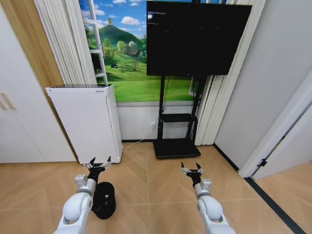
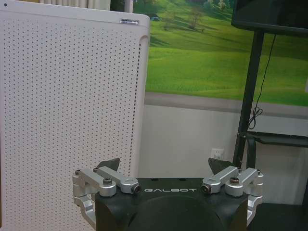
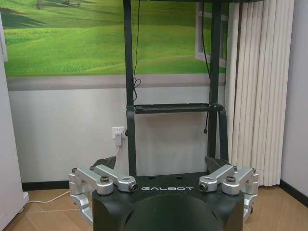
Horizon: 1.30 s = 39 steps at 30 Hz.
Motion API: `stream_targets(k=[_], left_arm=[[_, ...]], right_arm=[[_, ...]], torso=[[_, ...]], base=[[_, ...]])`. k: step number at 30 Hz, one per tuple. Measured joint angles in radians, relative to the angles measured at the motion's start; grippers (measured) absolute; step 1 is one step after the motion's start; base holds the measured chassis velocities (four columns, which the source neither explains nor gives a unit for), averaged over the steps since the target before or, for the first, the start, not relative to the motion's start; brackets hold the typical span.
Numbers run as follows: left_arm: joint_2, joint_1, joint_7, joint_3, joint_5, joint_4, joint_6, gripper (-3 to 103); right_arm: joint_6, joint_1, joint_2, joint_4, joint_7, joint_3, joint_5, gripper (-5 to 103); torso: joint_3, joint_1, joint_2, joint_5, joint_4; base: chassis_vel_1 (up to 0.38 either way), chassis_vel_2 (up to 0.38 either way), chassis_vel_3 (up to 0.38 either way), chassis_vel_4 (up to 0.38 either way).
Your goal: Pick up the trash bin and place the garbage on the floor into it.
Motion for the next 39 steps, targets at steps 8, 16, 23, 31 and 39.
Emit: stream_targets(k=[8,16,23,31,39], left_arm=[[0.0,0.002,0.0,-0.001,0.0,-0.003,0.0,100],[0.001,0.007,0.0,-0.006,0.0,-0.014,0.0,100],[0.0,0.007,0.0,-0.006,0.0,-0.016,0.001,100],[-0.003,0.002,0.0,-0.003,0.0,-0.016,0.002,100],[-0.004,0.009,-0.031,0.009,0.02,-0.018,-0.006,100]], right_arm=[[0.0,0.0,0.0,0.0,0.0,0.0,0.0,100],[0.0,0.0,0.0,0.0,0.0,0.0,0.0,100],[0.0,0.0,0.0,0.0,0.0,0.0,0.0,100],[0.0,0.0,0.0,0.0,0.0,0.0,0.0,100],[0.0,0.0,0.0,0.0,0.0,0.0,0.0,100]], torso=[[0.008,0.005,0.013,0.0,0.0],[0.036,0.026,0.062,0.0,0.0],[0.061,0.046,0.107,0.0,0.0],[0.081,0.06,0.142,0.0,0.0],[0.097,0.073,0.171,0.0,0.0]], base=[[0.0,0.0,0.0,0.0],[0.0,0.0,0.0,0.0],[0.0,0.0,0.0,0.0],[0.0,0.0,0.0,0.0],[0.0,0.0,0.0,0.0]])
